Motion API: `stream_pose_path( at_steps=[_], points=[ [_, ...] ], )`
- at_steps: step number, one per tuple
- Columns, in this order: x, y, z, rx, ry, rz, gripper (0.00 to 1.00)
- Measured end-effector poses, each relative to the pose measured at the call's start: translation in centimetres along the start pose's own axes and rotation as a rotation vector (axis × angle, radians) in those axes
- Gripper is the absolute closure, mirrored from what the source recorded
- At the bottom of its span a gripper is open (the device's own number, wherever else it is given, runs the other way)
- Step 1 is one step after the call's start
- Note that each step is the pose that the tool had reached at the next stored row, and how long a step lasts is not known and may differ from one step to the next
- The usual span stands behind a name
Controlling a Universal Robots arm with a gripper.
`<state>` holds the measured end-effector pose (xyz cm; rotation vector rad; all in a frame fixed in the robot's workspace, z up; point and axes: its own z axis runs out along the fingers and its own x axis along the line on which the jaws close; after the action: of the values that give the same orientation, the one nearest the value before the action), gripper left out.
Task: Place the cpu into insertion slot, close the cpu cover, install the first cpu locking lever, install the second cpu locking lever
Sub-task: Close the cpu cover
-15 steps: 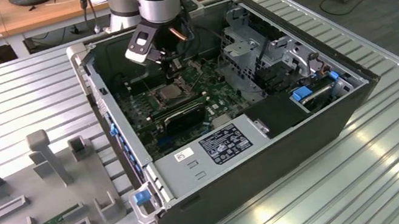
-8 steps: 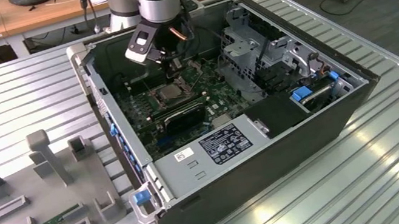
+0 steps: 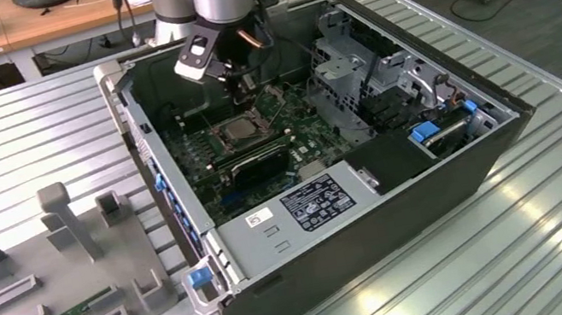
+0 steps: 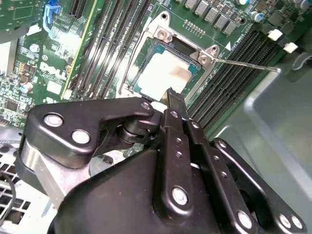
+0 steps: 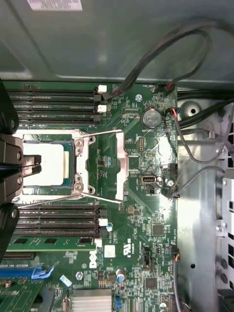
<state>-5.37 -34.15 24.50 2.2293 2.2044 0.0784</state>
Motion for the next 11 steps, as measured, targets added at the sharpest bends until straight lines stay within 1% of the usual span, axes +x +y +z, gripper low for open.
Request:
stream_pose_path(
  at_steps=[7,11],
  points=[
    [0.05,0.06,-1.44,0.0000,0.0001,0.000,0.89],
    [0.06,0.07,-1.90,0.0000,0.0000,0.000,0.89]
  ],
)
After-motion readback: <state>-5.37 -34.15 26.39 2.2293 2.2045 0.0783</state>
